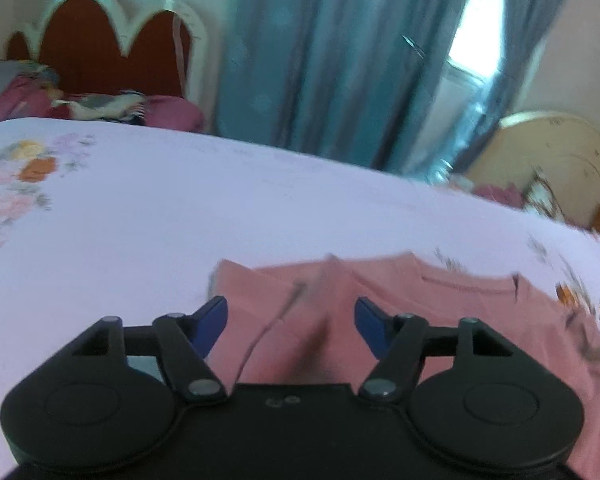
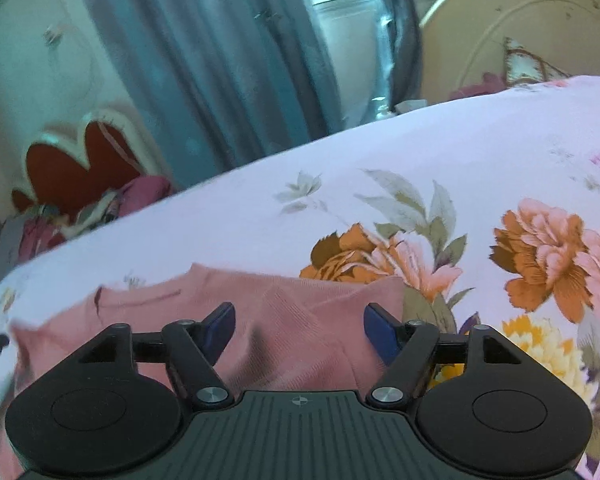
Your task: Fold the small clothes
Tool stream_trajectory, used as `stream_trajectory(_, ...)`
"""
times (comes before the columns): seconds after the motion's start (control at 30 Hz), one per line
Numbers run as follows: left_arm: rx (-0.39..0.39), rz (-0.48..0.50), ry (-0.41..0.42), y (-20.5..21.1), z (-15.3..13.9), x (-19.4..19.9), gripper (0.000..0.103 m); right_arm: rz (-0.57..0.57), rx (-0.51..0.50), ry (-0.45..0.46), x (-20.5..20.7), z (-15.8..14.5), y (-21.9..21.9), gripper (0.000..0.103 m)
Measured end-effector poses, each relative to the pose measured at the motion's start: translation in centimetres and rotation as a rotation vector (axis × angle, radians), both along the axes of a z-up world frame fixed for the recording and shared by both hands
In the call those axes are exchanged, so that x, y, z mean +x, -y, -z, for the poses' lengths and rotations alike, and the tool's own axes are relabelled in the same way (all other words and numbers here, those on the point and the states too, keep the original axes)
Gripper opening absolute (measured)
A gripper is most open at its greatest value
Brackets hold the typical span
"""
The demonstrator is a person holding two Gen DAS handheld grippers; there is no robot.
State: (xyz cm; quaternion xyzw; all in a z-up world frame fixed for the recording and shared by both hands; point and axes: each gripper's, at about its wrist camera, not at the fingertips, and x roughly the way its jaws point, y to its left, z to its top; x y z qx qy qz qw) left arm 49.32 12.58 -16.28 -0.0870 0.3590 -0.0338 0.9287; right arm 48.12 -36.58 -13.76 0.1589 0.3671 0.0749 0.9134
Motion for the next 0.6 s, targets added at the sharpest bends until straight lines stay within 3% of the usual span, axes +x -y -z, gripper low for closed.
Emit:
stream_trajectory(0.1, 0.055, 0.067, -0.009, 1.5, 0.7, 0.7, 0.067, -0.007, 0.014, 0.015, 0.2, 0.4, 0.3, 0.071)
stream_trajectory(0.23, 0.128, 0.114, -0.063, 2.6, 2.3, 2.5, 0.066, -0.070, -0.052, -0.028, 1.0, 1.6, -0.9, 0.070)
stream_trajectory(0.3, 0.139, 0.128, -0.090, 2.9, 2.9, 3.0, 0.054, -0.082, -0.045, -0.039, 1.1, 2.1, -0.8, 0.070)
stream_trajectory(0.33, 0.139, 0.138, -0.099, 3.0, 3.1, 3.1, 0.052, -0.091, -0.048, -0.039, 1.2, 2.2, -0.7, 0.061)
stream_trajectory(0.37, 0.140, 0.143, -0.095, 3.1, 3.1, 3.0, 0.048, -0.112, -0.051, -0.054, 1.3, 2.4, -0.8, 0.041)
stream_trajectory(0.4, 0.139, 0.148, -0.093, 3.0, 3.1, 2.8, 0.041, -0.121, -0.060, -0.066, 1.5, 2.6, -0.9, 0.036)
stream_trajectory(0.5, 0.128, 0.162, -0.087, 2.9, 2.9, 2.6, 0.021, -0.145, -0.073, -0.066, 1.6, 2.9, -0.9, 0.036)
stream_trajectory(0.53, 0.125, 0.169, -0.082, 2.9, 2.8, 2.4, 0.019, -0.150, -0.078, -0.066, 1.6, 2.9, -0.8, 0.032)
stream_trajectory(0.57, 0.128, 0.174, -0.074, 3.0, 2.7, 2.2, 0.016, -0.159, -0.094, -0.065, 1.6, 2.9, -0.9, 0.017)
stream_trajectory(0.6, 0.133, 0.177, -0.060, 3.3, 2.5, 2.0, 0.015, -0.167, -0.108, -0.067, 1.6, 2.8, -1.1, 0.014)
